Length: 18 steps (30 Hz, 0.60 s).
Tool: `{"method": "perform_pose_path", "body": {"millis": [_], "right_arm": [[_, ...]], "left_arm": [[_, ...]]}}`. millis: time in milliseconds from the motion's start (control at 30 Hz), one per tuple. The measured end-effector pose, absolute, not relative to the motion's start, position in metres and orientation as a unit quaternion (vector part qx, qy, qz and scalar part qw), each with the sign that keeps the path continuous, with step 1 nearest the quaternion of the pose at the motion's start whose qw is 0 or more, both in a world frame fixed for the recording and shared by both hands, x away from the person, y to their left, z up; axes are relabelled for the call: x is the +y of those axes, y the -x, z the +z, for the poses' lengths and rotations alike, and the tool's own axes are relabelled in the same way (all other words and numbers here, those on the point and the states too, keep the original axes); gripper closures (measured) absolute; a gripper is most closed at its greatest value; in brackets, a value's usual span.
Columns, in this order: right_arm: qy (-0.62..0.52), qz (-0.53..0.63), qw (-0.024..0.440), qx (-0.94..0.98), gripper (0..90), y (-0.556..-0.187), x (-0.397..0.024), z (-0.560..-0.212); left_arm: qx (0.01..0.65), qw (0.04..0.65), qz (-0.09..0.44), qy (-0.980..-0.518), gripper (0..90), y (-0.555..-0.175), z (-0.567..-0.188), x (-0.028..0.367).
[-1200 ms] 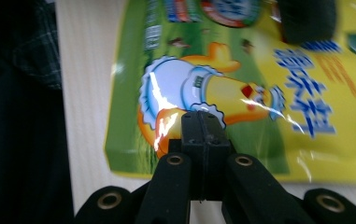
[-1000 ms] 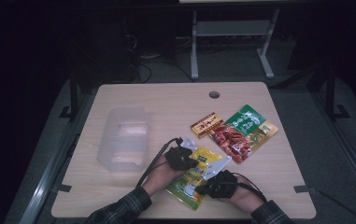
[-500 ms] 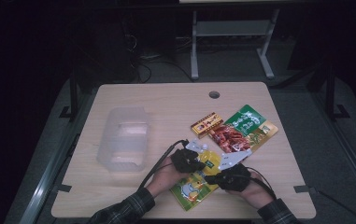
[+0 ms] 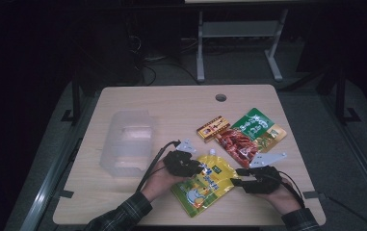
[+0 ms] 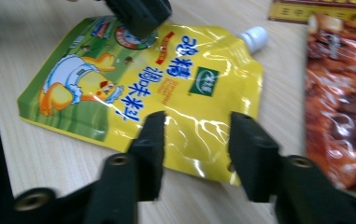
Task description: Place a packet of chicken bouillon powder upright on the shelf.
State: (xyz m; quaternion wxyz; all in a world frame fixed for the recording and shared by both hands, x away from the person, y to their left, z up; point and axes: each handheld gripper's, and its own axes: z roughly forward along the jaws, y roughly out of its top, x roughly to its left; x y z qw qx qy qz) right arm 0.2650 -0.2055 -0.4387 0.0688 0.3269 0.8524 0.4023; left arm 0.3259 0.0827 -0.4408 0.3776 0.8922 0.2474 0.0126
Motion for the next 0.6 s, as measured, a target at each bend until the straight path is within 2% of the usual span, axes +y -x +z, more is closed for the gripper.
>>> {"method": "perform_pose_path", "body": {"millis": [133, 200, 267, 400, 600], "right_arm": [[-0.338, 0.402, 0.084, 0.847, 39.7, -0.263, -0.213, -0.441], [-0.344, 0.402, 0.084, 0.844, 36.7, -0.264, -0.215, -0.441], [-0.345, 0.402, 0.086, 0.844, 35.6, -0.264, -0.215, -0.441], [-0.342, 0.401, 0.089, 0.845, 34.2, -0.264, -0.215, -0.441], [-0.349, 0.404, 0.093, 0.841, 32.9, -0.265, -0.216, -0.440]], "left_arm": [[0.251, 0.360, 0.018, -0.898, 43.7, -0.332, -0.447, 0.084], [0.256, 0.352, 0.027, -0.900, 36.0, -0.335, -0.452, 0.082], [0.265, 0.349, 0.030, -0.898, 32.1, -0.336, -0.456, 0.080], [0.254, 0.346, 0.012, -0.903, 33.1, -0.342, -0.461, 0.081], [0.251, 0.356, 0.005, -0.900, 47.4, -0.340, -0.462, 0.080]]}}
